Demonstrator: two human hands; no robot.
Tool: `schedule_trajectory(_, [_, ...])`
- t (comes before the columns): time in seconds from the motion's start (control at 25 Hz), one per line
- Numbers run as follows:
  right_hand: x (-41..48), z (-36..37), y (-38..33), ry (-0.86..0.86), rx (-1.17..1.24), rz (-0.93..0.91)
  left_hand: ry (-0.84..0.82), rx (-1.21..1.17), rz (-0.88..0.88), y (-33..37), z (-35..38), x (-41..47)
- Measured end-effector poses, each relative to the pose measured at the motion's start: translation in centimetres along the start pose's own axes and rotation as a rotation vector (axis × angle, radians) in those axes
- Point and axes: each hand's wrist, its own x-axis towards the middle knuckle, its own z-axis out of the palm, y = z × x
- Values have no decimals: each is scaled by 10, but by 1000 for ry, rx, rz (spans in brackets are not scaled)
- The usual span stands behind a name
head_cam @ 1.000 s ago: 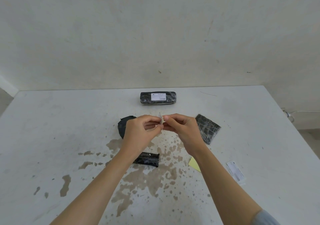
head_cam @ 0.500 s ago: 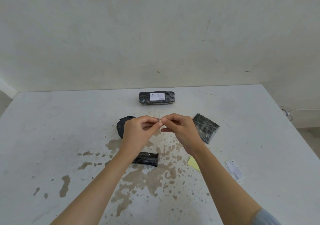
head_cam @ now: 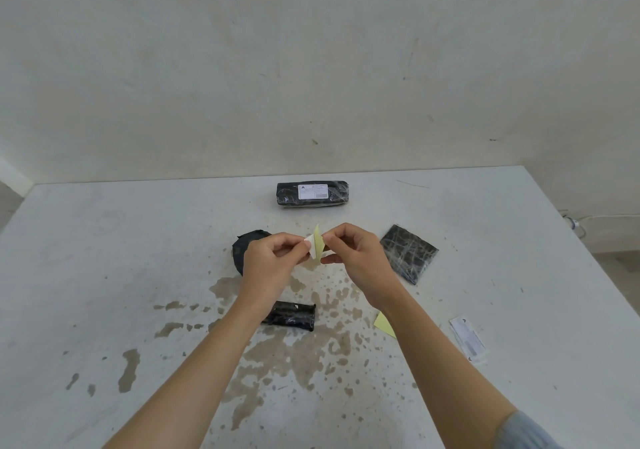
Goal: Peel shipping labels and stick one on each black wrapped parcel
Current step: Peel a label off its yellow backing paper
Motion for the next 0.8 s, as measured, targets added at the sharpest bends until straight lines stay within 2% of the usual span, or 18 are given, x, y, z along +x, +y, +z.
schedule_trajectory(0.2, [-1,-14,12,132,49,140,14,-192,-182,-13,2,4])
schedule_trajectory(0.52, [-34,-96,56,613,-51,346,-103,-89,-196,-26,36,-5])
schedule_trajectory(0.8, [-83,-148,94,613,-289,497,-169,158,-41,-37,91,-26])
